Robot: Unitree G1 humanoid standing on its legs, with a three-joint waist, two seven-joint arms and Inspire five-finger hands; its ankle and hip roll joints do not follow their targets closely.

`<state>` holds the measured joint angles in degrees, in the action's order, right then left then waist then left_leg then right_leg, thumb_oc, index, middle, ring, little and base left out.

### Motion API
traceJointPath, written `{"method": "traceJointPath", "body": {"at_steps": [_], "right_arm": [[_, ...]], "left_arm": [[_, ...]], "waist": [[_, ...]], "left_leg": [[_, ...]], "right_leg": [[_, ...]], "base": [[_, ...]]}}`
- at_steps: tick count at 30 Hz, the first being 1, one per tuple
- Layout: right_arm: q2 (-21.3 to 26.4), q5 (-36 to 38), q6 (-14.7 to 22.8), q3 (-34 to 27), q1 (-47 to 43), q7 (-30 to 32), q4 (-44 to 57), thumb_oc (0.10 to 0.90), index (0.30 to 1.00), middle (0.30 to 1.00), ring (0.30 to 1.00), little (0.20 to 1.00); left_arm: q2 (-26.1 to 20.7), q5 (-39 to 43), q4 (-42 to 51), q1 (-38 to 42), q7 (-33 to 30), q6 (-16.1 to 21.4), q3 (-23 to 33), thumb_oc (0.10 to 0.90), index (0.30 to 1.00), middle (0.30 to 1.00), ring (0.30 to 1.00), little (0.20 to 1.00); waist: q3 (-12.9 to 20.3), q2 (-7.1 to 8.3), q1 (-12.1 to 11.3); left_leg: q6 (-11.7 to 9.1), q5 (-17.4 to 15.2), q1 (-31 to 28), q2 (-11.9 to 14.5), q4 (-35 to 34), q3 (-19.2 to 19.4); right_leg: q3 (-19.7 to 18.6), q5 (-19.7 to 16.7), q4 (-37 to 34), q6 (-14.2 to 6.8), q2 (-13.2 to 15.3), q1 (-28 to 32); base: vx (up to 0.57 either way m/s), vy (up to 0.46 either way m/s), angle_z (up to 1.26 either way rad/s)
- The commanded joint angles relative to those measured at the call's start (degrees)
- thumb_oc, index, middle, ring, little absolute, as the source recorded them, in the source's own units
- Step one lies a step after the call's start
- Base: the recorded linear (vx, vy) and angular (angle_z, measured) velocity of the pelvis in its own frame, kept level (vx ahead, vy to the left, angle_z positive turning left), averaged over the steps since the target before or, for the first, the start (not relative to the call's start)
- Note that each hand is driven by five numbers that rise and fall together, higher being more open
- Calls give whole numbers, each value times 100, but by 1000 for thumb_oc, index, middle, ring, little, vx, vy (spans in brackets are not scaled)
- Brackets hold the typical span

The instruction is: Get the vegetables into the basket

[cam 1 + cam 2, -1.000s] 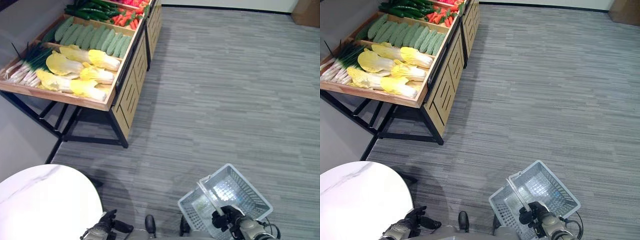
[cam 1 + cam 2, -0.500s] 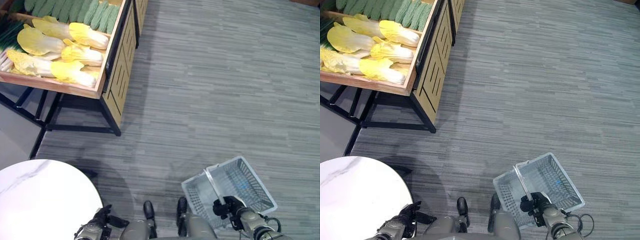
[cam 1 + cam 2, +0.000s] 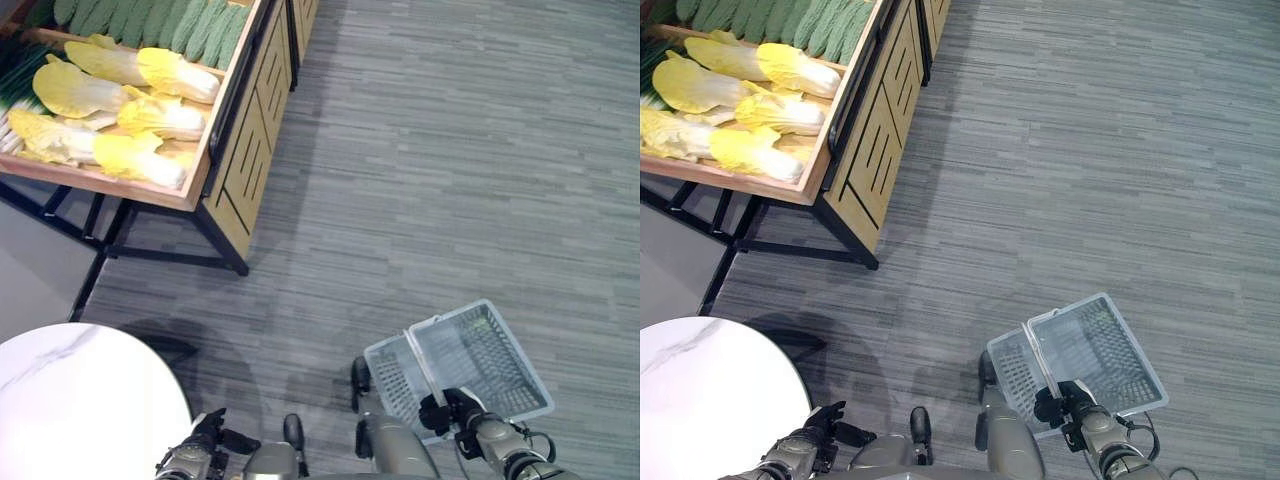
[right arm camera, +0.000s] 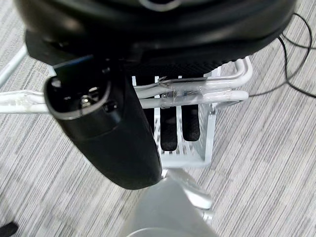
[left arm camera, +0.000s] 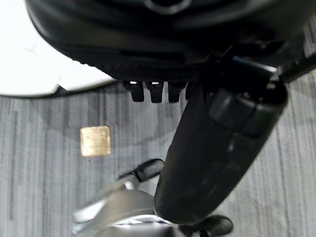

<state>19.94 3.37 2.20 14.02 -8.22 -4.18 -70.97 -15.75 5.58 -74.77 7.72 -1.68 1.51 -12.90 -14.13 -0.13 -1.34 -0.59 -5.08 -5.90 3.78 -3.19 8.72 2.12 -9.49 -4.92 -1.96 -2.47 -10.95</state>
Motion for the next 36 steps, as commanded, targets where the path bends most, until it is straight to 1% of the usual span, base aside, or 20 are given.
{"method": "traceJointPath", "body": {"at_steps": [1,4,5,6,7,10,11,13,15,16,17,18,20,23,26,30,31,32,33,36], "right_arm": [[176,266,37,143,299,-65,-90,400,300,300,300,300],[220,242,22,160,392,-77,-125,400,300,300,300,300],[252,241,14,199,392,-83,-131,400,300,300,300,300],[252,241,14,199,391,-83,-131,400,300,300,300,300],[278,310,25,184,395,-43,-140,400,300,300,300,300],[289,368,13,168,378,-17,-175,400,300,300,300,300],[300,380,-9,162,392,-8,-216,400,300,300,300,300],[313,361,-23,181,384,1,-223,400,300,300,300,300],[340,304,-26,214,397,11,-268,400,300,300,300,300],[338,303,-26,215,395,12,-268,400,300,300,300,300],[339,253,-20,238,421,34,-272,400,300,300,300,300],[340,253,-20,239,424,34,-272,400,300,300,300,300],[333,176,22,282,436,71,-254,400,300,300,300,300],[328,123,32,305,428,69,-279,400,300,300,300,300],[206,-83,-19,511,342,-59,-269,400,300,300,300,300],[147,-237,-39,604,284,-73,-211,400,300,300,300,300],[87,-234,-49,584,260,-85,-136,400,300,300,300,300],[87,-234,-50,582,260,-85,-136,400,300,300,300,300],[65,-272,-63,602,196,-77,-144,400,300,300,300,300],[24,-289,-71,588,175,-96,-140,400,300,300,300,300]], "left_arm": [[-31,-71,-125,-50,22,-2,0,900,1000,1000,1000,1000],[13,-31,-172,-75,14,-35,26,900,1000,1000,1000,1000],[9,21,-171,-28,18,-62,30,900,1000,1000,1000,1000],[9,21,-171,-27,18,-62,31,900,1000,1000,1000,1000],[7,105,-152,-7,-12,-75,60,900,1000,1000,1000,1000],[17,151,-161,25,-38,-88,84,900,1000,1000,1000,1000],[38,194,-142,14,-41,-87,84,900,1000,1000,1000,1000],[52,199,-119,-5,-45,-85,58,900,1000,1000,1000,1000],[69,202,-100,-21,-48,-67,-5,900,1000,1000,1000,1000],[67,202,-99,-20,-49,-67,-3,900,1000,1000,1000,1000],[76,192,-97,-63,-82,-69,-6,900,1000,1000,1000,1000],[76,191,-96,-66,-83,-70,-6,900,1000,1000,1000,1000],[47,120,-117,-119,-142,-56,12,900,1000,1000,1000,1000],[26,59,-123,-194,-165,-59,38,900,1000,1000,1000,1000],[-57,-5,-231,-365,-159,-94,167,900,1000,1000,1000,1000],[-78,-25,-245,-407,-150,-104,196,900,1000,1000,1000,1000],[-113,-93,-211,-405,-141,-90,170,900,1000,1000,1000,1000],[-114,-93,-210,-405,-141,-90,169,900,1000,1000,1000,1000],[-149,-65,-159,-386,-141,-83,192,900,1000,1000,1000,1000],[-170,-12,-117,-338,-134,-84,197,900,1000,1000,1000,1000]], "waist": [[209,-101,136],[273,-162,181],[216,-150,189],[219,-156,197],[101,-117,172],[14,-71,129],[0,-2,131],[4,41,159],[-28,187,237],[-23,206,249],[12,236,291],[-4,255,297],[88,150,363],[136,132,369],[321,215,172],[432,283,75],[508,320,52],[509,322,37],[530,329,-43],[518,335,-105]], "left_leg": [[194,-440,-41,-600,693,-470],[-101,270,172,-437,1500,-538],[-272,815,543,-282,2407,-512],[-273,801,565,-276,2438,-522],[-284,1099,1121,-142,3453,-507],[-166,1050,1473,3,4062,-447],[-74,756,1709,-97,3922,-410],[-43,573,1943,-240,3795,-484],[-6,214,2316,-451,2909,-542],[3,251,2306,-475,2862,-541],[-37,489,2158,-625,1387,-742],[-35,566,2063,-648,1238,-744],[-167,1098,2031,-708,-181,-1322],[-230,1061,2176,-749,-181,-1404],[-81,1223,1799,-751,-181,-1522],[139,1057,1579,-884,-132,-1374],[294,796,1519,-946,57,-1130],[295,782,1528,-944,76,-1114],[408,643,1410,-967,84,-948],[510,490,1245,-1026,53,-830]], "right_leg": [[-301,623,825,-382,-127,-495],[-117,971,1042,-160,-213,-340],[-49,1162,1000,31,-239,-106],[-39,1161,1000,32,-243,-111],[13,1242,970,197,-285,99],[45,1375,976,327,-354,277],[55,1399,968,326,-299,396],[81,1419,980,304,-239,427],[153,1435,992,250,-86,532],[160,1434,993,248,-63,523],[220,1451,1002,212,-49,614],[221,1451,989,208,-28,647],[251,1527,1032,210,-190,777],[155,1543,950,185,-257,969],[-186,1784,991,155,-227,1364],[-316,1781,1362,-26,-15,1425],[-382,1491,1737,-212,122,1310],[-397,1492,1743,-213,122,1304],[-396,1120,2184,-443,226,1080],[-294,735,2873,-616,371,791]], "base": [[472,-280,49],[463,-297,34],[407,-313,17],[394,-382,35],[164,-192,26],[263,-257,9],[237,-180,-3],[147,-98,1],[151,-97,5],[211,-49,17],[135,-5,22],[208,-2,24],[254,34,17],[341,84,-17],[456,122,-61],[502,219,-34],[306,177,-24],[489,313,-62],[183,138,-50],[330,253,-47]]}}
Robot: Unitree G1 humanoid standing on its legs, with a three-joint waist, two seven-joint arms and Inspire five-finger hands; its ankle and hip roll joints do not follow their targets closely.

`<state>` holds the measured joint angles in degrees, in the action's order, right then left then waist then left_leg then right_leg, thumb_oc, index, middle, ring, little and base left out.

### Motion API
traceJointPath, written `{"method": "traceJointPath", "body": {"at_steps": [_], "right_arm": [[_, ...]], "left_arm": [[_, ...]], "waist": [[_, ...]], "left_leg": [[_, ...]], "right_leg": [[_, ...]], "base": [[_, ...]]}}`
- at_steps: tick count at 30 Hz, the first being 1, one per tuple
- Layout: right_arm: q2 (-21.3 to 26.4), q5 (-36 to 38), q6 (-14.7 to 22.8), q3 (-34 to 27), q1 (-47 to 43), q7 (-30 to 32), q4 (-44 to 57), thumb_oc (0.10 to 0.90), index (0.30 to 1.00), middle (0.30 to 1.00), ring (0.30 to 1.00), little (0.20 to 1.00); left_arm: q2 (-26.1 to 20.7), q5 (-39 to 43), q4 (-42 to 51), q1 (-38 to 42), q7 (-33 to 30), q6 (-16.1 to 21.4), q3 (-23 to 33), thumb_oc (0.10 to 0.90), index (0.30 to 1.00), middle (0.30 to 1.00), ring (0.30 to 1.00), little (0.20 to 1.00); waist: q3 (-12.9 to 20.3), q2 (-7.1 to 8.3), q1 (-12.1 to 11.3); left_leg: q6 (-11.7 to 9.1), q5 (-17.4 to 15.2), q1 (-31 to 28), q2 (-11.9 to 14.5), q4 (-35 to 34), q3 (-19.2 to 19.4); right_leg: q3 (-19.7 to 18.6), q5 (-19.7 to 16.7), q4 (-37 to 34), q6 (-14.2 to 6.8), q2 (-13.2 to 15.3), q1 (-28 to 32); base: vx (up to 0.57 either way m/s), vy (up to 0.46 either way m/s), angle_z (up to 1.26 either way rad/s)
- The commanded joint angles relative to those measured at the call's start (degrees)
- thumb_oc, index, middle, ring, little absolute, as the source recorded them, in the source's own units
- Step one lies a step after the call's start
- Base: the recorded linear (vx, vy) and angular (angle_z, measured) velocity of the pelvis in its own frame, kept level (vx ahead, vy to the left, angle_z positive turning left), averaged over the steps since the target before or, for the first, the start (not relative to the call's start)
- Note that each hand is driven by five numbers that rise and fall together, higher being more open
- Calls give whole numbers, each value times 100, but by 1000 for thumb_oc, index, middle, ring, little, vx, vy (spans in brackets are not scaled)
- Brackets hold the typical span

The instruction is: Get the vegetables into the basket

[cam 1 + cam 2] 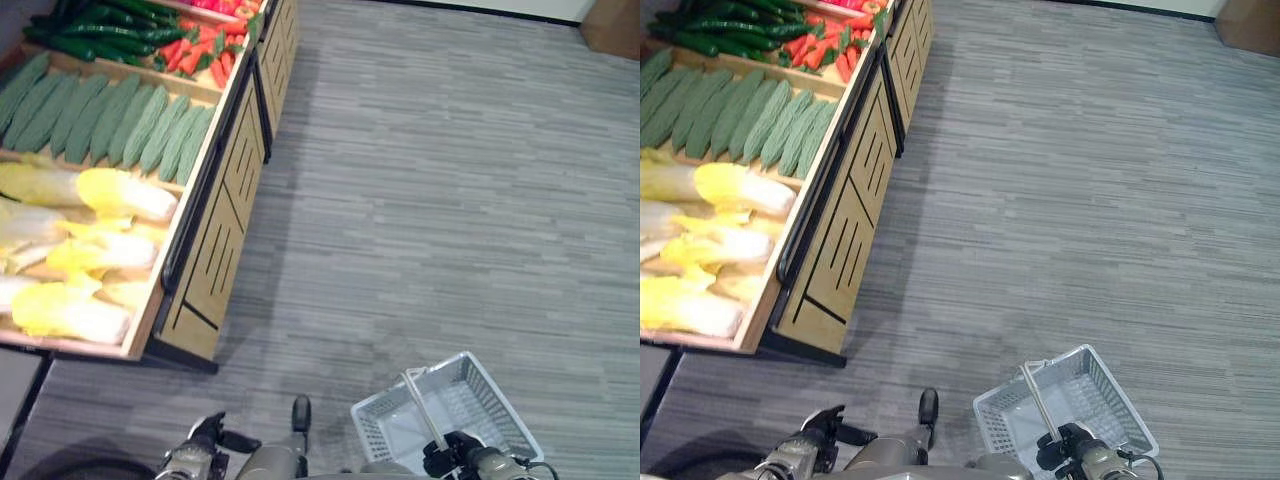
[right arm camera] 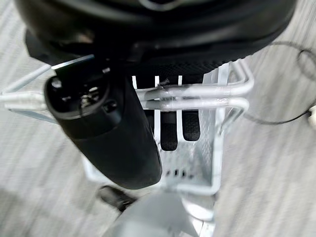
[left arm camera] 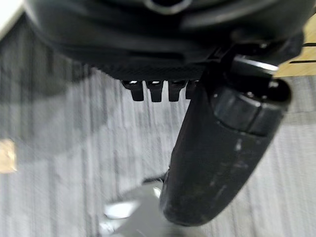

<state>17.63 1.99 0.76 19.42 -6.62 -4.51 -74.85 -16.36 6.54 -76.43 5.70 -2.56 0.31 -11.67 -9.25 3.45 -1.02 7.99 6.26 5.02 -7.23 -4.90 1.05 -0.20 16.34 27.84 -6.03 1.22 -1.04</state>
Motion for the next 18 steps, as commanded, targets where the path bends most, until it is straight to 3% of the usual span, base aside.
{"method": "traceJointPath", "body": {"at_steps": [1,2,3,5,6,8,9,10,11,12,13,14,15,18], "right_arm": [[254,-140,68,12,-3,-54,225,400,300,300,300,300],[254,-140,68,12,-3,-54,225,400,300,300,300,300],[248,-147,60,2,-20,-66,253,400,300,300,300,300],[246,-147,59,-26,8,-51,256,400,300,300,300,300],[224,-123,56,-67,22,-49,230,400,300,300,300,300],[212,-102,43,-90,48,-42,210,400,300,300,300,300],[203,-82,51,-95,61,-40,208,400,300,300,300,300],[197,-30,54,-97,90,-39,195,400,300,300,300,300],[199,-30,55,-99,88,-39,194,400,300,300,300,300],[203,-4,59,-95,97,-29,189,400,300,300,300,300],[214,55,82,-101,117,-4,175,400,300,300,300,300],[214,55,82,-101,117,-4,175,400,300,300,300,300],[232,84,86,-115,158,-6,156,400,300,300,300,300],[238,86,78,-120,207,14,132,400,300,300,300,300]], "left_arm": [[-137,-31,116,-72,-44,51,69,900,1000,1000,1000,1000],[-137,-31,116,-72,-44,51,69,900,1000,1000,1000,1000],[-161,20,144,-24,-23,49,69,900,1000,1000,1000,1000],[-185,74,174,9,-29,32,107,900,1000,1000,1000,1000],[-188,128,164,13,-24,36,138,900,1000,1000,1000,1000],[-193,132,137,35,-24,22,156,900,1000,1000,1000,1000],[-198,134,123,58,-21,27,136,900,1000,1000,1000,1000],[-188,78,120,103,-17,20,77,900,1000,1000,1000,1000],[-187,78,120,106,-17,20,77,900,1000,1000,1000,1000],[-183,43,112,121,-26,22,59,900,1000,1000,1000,1000],[-173,-18,79,168,-27,62,22,900,1000,1000,1000,1000],[-173,-18,79,168,-27,62,22,900,1000,1000,1000,1000],[-189,-87,61,162,-22,82,14,900,1000,1000,1000,1000],[-156,-175,0,158,-48,83,-21,900,1000,1000,1000,1000]], "waist": [[-31,-25,-142],[-34,-21,-143],[-103,-2,-152],[-194,-14,-106],[-218,-33,-140],[-227,-98,-176],[-226,-148,-201],[-248,-242,-208],[-252,-265,-212],[-258,-287,-215],[-244,-320,-176],[-246,-320,-176],[-246,-315,-121],[-251,-281,-69]], "left_leg": [[-240,-765,-49,-16,213,-35],[-240,-764,-51,-20,212,-33],[-154,-828,-163,-76,202,-14],[-90,-900,-390,-113,128,7],[-57,-930,-492,-107,88,50],[-59,-938,-592,-22,34,60],[-100,-918,-578,53,35,61],[-170,-901,-578,153,82,8],[-174,-896,-583,178,76,8],[-206,-887,-613,218,58,-3],[-268,-859,-615,237,-10,-112],[-268,-859,-617,237,-10,-112],[-307,-874,-666,213,-10,-274],[-331,-917,-678,155,-10,-489]], "right_leg": [[70,-2277,352,-284,171,-505],[68,-2272,362,-284,174,-508],[229,-2438,835,-245,348,-711],[363,-2419,1289,-155,491,-928],[547,-2396,1336,-122,641,-1003],[626,-2223,1052,-37,618,-1145],[541,-1998,746,11,459,-1270],[336,-1662,-237,51,175,-1301],[348,-1701,-302,61,150,-1269],[239,-1713,-819,57,46,-1170],[-440,-1834,-1833,38,-263,-1158],[-440,-1835,-1835,38,-263,-1155],[-1091,-1952,-2068,-78,-473,-1284],[-1022,-1922,-2254,-22,-383,-1094]], "base": [[182,161,-21],[264,261,-7],[179,184,7],[226,230,1],[238,220,5],[173,134,4],[150,31,0],[148,30,4],[144,2,18],[122,-38,20],[124,-37,21],[191,-73,39],[106,-44,35],[214,-125,7]]}}
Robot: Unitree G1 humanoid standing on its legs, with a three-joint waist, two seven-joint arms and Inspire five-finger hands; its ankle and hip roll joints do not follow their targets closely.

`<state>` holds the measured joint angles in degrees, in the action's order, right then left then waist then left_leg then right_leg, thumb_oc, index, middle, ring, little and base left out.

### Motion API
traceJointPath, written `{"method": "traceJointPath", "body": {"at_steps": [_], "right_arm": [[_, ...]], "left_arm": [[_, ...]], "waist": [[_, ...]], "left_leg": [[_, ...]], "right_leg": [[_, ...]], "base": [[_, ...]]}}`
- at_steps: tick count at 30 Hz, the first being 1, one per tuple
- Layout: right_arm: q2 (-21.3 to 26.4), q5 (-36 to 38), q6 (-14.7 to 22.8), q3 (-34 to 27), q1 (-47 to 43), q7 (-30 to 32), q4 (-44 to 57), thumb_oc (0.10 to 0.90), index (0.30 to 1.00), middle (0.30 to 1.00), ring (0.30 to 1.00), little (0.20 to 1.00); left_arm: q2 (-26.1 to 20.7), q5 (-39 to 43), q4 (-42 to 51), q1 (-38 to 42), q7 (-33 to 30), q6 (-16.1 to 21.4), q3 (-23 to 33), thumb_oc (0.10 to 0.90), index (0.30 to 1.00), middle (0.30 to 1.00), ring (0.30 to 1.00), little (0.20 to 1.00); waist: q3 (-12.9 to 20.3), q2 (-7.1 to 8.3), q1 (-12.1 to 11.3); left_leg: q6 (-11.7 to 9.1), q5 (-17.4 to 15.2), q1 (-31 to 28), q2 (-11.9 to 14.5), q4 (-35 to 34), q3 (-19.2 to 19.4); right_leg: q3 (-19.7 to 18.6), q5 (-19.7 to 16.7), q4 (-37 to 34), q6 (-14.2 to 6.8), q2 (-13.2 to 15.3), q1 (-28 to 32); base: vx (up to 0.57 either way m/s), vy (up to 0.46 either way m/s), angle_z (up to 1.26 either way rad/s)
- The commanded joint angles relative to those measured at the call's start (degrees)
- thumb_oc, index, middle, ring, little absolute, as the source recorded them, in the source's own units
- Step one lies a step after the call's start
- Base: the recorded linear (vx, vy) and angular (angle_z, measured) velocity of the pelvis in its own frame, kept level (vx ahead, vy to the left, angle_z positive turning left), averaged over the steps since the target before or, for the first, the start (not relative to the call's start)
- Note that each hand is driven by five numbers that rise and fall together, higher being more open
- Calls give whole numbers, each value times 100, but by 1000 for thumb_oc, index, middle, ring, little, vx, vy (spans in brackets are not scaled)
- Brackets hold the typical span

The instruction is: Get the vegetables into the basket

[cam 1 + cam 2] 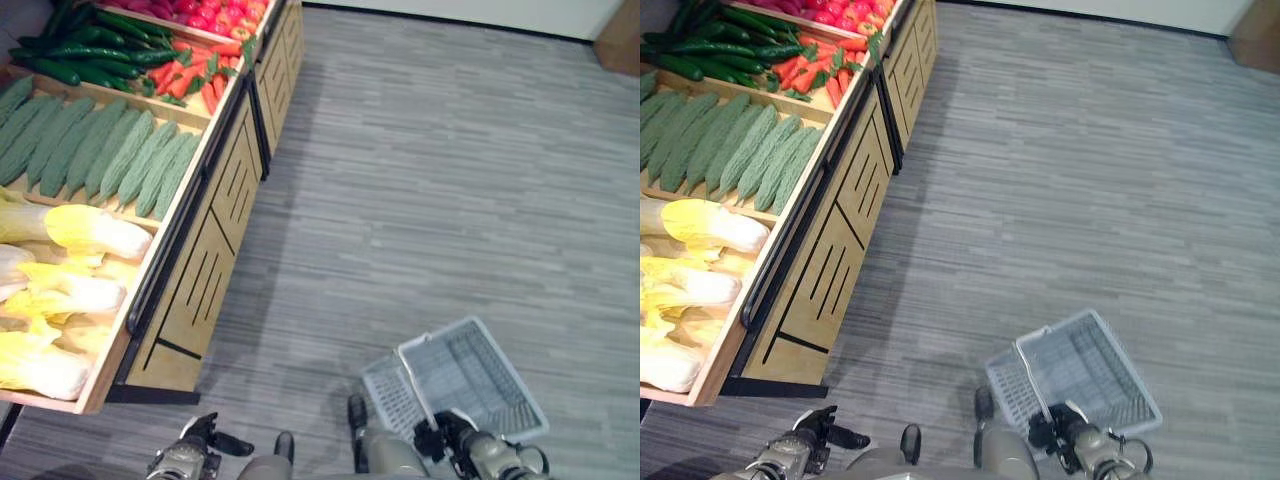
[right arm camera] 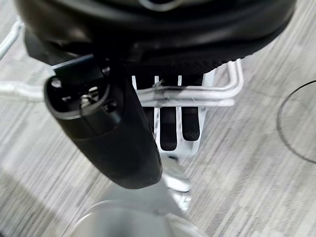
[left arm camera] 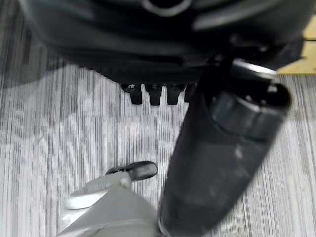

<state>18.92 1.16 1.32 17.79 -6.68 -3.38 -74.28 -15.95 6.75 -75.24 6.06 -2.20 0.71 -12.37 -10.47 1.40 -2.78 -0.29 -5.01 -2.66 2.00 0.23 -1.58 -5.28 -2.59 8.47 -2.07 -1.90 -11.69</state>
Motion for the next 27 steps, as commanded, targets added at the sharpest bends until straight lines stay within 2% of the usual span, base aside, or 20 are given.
{"method": "traceJointPath", "body": {"at_steps": [1,13,18,20,25,27], "right_arm": [[136,190,25,40,191,-84,78,400,300,300,300,300],[237,207,22,109,22,-62,68,400,300,300,300,300],[241,164,34,139,15,-61,46,400,300,300,300,300],[264,164,49,167,26,-58,72,400,300,300,300,300],[338,129,100,261,-40,-12,199,400,300,300,300,300],[355,129,106,282,-60,-5,220,400,300,300,300,300]], "left_arm": [[-174,-184,-145,125,-91,42,44,900,1000,1000,1000,1000],[-84,-142,-193,140,-144,23,-18,900,1000,1000,1000,1000],[-71,-87,-207,180,-136,20,-21,900,1000,1000,1000,1000],[-65,-28,-165,231,-155,39,-62,900,1000,1000,1000,1000],[-22,95,-163,285,-190,53,-80,900,1000,1000,1000,1000],[-12,118,-155,278,-187,52,-79,900,1000,1000,1000,1000]], "waist": [[-98,-84,139],[-20,-83,152],[8,-62,157],[-35,-73,167],[-137,-57,107],[-152,-48,75]], "left_leg": [[495,190,123,-765,-523,-281],[370,79,257,-682,-301,-546],[288,153,207,-611,-392,-743],[177,293,220,-565,-485,-970],[18,471,436,-538,-446,-1380],[-3,479,480,-538,-407,-1439]], "right_leg": [[-565,-14,-353,-389,-80,-6],[-286,297,-274,-174,-114,28],[-106,471,-155,-100,-111,47],[155,646,-8,-20,-78,9],[774,721,-185,64,40,103],[876,742,-220,76,52,134]], "base": [[137,-119,32],[128,-89,22],[104,-88,18],[83,-160,53],[62,-163,149],[59,-144,60]]}}
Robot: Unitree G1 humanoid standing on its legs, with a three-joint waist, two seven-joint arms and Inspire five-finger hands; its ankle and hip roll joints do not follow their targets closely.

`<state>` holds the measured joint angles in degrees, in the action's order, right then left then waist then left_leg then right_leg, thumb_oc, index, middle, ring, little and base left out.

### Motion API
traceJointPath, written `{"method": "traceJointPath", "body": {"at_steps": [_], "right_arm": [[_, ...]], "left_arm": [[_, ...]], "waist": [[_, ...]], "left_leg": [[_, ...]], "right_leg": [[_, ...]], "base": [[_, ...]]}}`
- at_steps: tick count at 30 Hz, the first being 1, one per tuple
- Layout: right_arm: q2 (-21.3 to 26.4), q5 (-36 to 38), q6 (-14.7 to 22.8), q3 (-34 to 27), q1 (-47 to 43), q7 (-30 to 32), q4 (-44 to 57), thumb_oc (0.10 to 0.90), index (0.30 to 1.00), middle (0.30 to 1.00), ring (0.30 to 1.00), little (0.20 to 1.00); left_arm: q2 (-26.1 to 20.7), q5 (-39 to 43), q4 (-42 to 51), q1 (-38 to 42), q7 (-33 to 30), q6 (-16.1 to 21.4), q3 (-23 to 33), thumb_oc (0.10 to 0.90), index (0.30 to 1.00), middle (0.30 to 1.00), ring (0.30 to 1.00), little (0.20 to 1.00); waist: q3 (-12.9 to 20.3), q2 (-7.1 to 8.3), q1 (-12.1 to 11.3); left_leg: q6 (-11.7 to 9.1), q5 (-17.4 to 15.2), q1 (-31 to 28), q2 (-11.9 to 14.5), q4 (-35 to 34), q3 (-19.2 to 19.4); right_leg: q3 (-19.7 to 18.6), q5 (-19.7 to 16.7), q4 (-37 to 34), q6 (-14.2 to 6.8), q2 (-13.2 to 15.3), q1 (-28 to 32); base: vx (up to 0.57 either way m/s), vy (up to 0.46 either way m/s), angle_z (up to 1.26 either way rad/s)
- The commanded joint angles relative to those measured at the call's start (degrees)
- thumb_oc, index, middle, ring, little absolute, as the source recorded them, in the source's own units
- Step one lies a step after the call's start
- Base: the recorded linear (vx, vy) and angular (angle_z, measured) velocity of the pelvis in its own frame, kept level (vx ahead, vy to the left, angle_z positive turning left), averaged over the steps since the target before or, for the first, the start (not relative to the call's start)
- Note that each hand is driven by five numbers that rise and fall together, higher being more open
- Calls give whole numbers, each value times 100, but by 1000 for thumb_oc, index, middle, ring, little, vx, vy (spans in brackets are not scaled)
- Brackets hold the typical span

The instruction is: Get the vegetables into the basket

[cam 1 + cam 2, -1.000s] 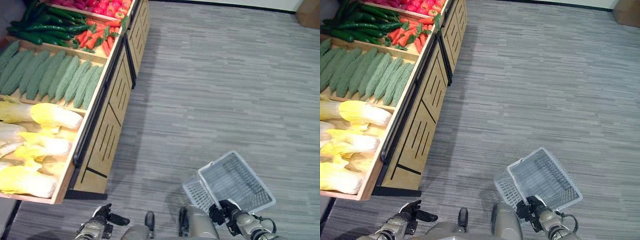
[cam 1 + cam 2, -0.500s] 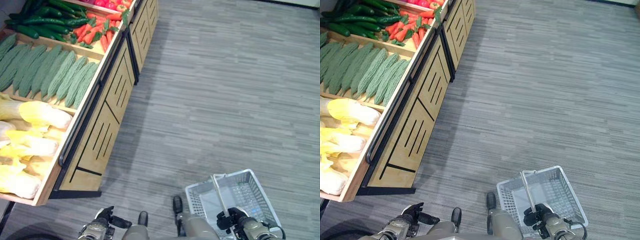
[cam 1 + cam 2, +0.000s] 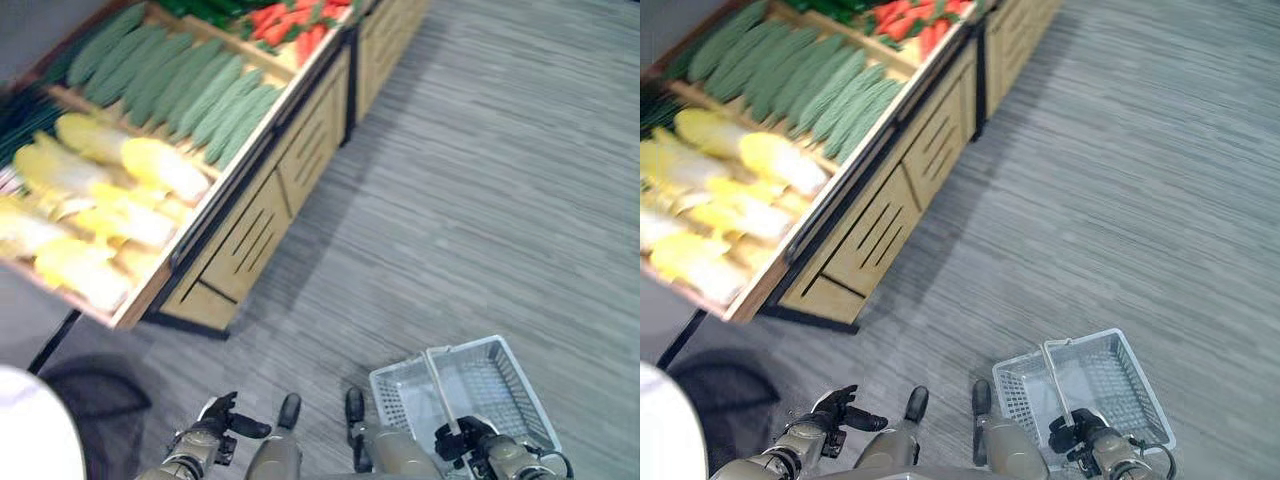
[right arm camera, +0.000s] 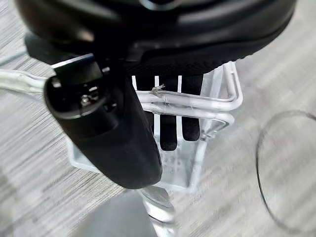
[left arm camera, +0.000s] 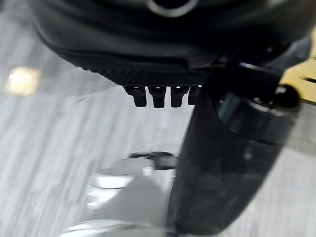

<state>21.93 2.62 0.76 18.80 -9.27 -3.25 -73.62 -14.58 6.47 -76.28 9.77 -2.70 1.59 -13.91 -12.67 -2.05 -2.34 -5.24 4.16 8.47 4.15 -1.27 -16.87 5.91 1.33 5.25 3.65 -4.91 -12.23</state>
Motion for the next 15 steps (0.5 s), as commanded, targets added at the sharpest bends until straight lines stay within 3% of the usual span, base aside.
{"method": "traceJointPath", "body": {"at_steps": [1,3,4,5,6,7,8,9,10,15], "right_arm": [[96,-13,188,207,156,-1,227,400,300,300,300,300],[146,6,221,209,150,17,337,400,300,300,300,300],[194,12,240,209,123,27,433,400,300,300,300,300],[195,12,240,212,124,27,433,400,300,300,300,300],[245,-45,239,206,154,2,496,400,300,300,300,300],[244,-49,228,198,173,-13,491,400,300,300,300,300],[251,-52,218,129,236,-23,459,400,300,300,300,300],[252,-52,218,129,236,-23,459,400,300,300,300,300],[251,-52,200,73,276,-9,381,400,300,300,300,300],[102,-108,165,89,277,-24,206,400,300,300,300,300]], "left_arm": [[-148,203,-21,-84,-134,-33,70,900,1000,1000,1000,1000],[-153,265,54,-87,-106,-7,67,900,1000,1000,1000,1000],[-151,283,115,-16,-114,3,24,900,1000,1000,1000,1000],[-151,283,115,-19,-114,3,26,900,1000,1000,1000,1000],[-125,267,200,-13,-83,6,-4,900,1000,1000,1000,1000],[-120,221,227,-15,-78,-14,-17,900,1000,1000,1000,1000],[-110,131,304,4,-59,-23,-59,900,1000,1000,1000,1000],[-110,131,304,4,-59,-23,-59,900,1000,1000,1000,1000],[-105,85,327,6,-42,-33,-65,900,1000,1000,1000,1000],[-167,-56,170,-171,-17,-53,59,900,1000,1000,1000,1000]], "waist": [[8,310,-14],[-80,320,-38],[-170,337,5],[-175,334,5],[-203,317,70],[-190,313,102],[-156,212,207],[-149,212,211],[-123,167,228],[46,195,126]], "left_leg": [[465,-429,-535,-746,-156,33],[418,-415,-437,-716,-58,72],[412,-392,-163,-748,156,271],[412,-411,-178,-743,161,273],[536,-541,-112,-627,249,1131],[557,-549,-91,-568,217,1490],[489,-377,-143,-418,-200,2489],[490,-367,-139,-419,-211,2485],[439,-275,-14,-429,-149,2766],[569,-459,-300,-495,-364,2607]], "right_leg": [[-66,397,125,-469,382,211],[215,526,194,-415,433,263],[495,518,194,-418,568,280],[493,531,200,-420,563,292],[775,531,117,-453,674,408],[840,521,77,-473,694,422],[1171,482,-31,-553,732,497],[1176,482,-31,-552,733,490],[1365,436,-89,-561,788,516],[1185,372,-201,-627,792,721]], "base": [[58,-187,65],[22,-151,96],[-13,-72,116],[-22,-14,105],[18,38,110],[-4,130,136],[-17,115,113],[-15,197,129],[-1,107,92],[126,248,4]]}}
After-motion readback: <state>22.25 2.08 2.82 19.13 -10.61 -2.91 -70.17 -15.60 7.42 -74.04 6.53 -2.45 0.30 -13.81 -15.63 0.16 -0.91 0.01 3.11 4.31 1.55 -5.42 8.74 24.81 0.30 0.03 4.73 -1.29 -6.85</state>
